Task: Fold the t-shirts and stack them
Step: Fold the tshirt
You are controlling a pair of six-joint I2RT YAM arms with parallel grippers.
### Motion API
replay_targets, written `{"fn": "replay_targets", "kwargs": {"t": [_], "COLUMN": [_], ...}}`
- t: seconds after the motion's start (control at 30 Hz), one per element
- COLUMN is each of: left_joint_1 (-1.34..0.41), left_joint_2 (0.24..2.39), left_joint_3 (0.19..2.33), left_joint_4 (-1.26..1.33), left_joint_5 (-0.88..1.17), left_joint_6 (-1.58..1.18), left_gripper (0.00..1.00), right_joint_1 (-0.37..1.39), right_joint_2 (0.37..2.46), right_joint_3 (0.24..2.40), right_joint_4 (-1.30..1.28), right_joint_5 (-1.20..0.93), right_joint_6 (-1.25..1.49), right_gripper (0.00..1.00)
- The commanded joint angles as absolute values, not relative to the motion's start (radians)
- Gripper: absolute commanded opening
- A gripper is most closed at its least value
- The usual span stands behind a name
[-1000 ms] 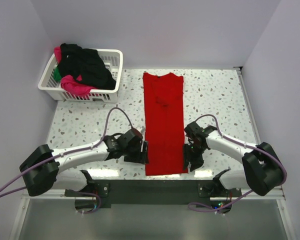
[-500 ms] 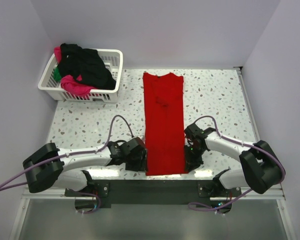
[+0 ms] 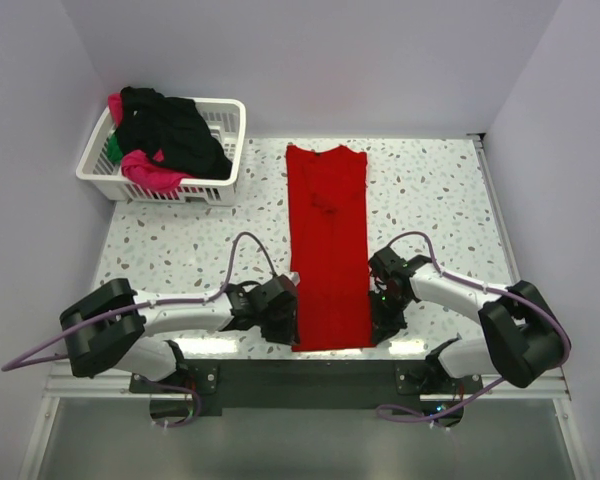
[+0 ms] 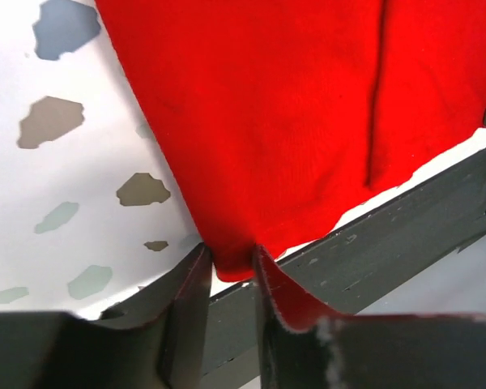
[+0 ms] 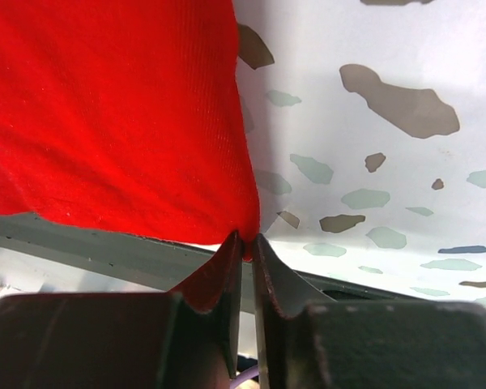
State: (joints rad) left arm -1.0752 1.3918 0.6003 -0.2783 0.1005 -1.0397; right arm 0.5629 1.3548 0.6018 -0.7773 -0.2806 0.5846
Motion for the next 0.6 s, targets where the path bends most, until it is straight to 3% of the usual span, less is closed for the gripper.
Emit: {"fn": "replay_targets", "kwargs": {"t": [0.0, 0.13, 0.17, 0.57], "left_joint_1": [-1.092, -1.111, -1.114, -1.169], "left_joint_2": [1.434, 1.437, 1.434, 1.359], "left_joint_3": [0.592, 0.583, 0.581, 0.594], "left_joint_4": [-0.301, -0.304, -0.307, -0.396], "left_joint_5": [0.092, 0.087, 0.083, 0.003], "left_joint_6": [-1.037, -1.048, -1.048, -1.112], "left_gripper": [0.26, 0.02, 0.0, 0.0], "right_joint_1": [0.565, 0.565, 0.565, 0.566], "right_joint_2": [1.339, 1.318, 1.316, 1.221], "right_joint_3": [0.598, 0.606, 0.607, 0.594], "right_joint_4": [-0.781, -0.79, -0.795, -0.896], "right_joint_5": [-0.298, -0.305, -0.305, -0.305], "right_joint_6": [0.577, 0.583, 0.581, 0.586], "right_gripper": [0.11, 0.01, 0.0, 0.0]}}
